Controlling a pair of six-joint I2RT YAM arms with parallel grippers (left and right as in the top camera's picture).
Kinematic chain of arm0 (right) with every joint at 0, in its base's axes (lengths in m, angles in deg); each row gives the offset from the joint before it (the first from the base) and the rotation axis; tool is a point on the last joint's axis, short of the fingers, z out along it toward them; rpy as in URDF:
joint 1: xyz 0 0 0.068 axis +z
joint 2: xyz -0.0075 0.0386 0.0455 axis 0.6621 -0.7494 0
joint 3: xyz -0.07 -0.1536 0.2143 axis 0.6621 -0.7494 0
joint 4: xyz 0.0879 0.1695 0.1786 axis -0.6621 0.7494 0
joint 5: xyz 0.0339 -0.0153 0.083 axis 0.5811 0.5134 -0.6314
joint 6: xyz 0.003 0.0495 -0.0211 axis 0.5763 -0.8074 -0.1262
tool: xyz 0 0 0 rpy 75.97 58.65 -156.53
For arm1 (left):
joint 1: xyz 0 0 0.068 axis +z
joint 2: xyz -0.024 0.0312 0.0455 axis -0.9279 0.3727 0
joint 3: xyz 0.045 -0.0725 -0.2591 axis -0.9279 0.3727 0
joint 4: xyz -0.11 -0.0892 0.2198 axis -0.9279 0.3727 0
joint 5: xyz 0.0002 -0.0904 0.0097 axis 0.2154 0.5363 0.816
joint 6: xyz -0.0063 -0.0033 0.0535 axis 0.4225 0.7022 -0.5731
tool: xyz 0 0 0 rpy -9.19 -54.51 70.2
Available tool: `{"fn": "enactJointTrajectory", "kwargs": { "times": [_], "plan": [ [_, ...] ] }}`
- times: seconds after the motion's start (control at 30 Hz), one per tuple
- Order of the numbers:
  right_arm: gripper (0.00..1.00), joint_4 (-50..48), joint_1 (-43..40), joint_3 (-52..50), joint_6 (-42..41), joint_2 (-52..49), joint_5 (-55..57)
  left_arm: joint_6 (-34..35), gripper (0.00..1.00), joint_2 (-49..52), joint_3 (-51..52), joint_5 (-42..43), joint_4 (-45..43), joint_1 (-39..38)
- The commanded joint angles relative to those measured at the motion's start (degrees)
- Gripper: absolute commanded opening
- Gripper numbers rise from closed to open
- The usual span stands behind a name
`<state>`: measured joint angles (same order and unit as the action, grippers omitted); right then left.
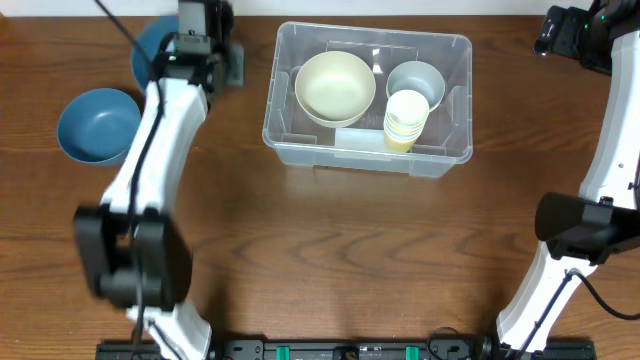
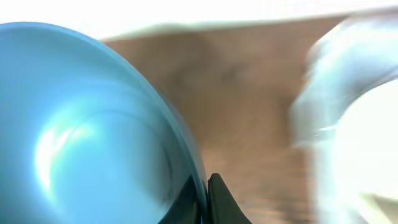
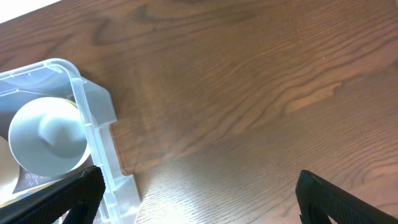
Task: Pack container
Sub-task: 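Carry the blue bowl into the bin and set it in the cream bowl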
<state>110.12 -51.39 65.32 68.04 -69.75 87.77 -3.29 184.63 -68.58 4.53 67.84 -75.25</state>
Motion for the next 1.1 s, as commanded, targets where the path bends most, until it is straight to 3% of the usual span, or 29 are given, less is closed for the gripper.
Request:
{"fn": "enactJointTrajectory", "kwargs": {
  "times": [0.0, 0.17, 0.47, 0.63, 1.07],
  "plan": [
    [0.99, 0.07, -0.2, 0.9, -0.66, 0.04, 0.35, -0.9, 0.06, -6.93, -0.66, 0.0, -1.05, -3.63],
    [0.99, 0.07, -0.17, 0.9, -0.66, 0.04, 0.35, -1.07, 0.06, -10.95, -0.66, 0.33, -2.05, -11.17],
    [0.99, 0.07, -0.15, 0.9, -0.66, 0.04, 0.35, -7.32, 0.06, -6.97, -0.63, 1.88, -3.65, -25.09],
    [0.99, 0.07, -0.2, 0.9, -0.66, 0.04, 0.35, -7.91, 0.06, -2.78, -0.63, -2.1, -5.86, -26.97],
    [0.99, 0.07, -0.2, 0.9, -0.63, 0.04, 0.35, -7.91, 0.06, 10.12, -0.63, -2.01, -10.78, -26.91]
  ]
}}
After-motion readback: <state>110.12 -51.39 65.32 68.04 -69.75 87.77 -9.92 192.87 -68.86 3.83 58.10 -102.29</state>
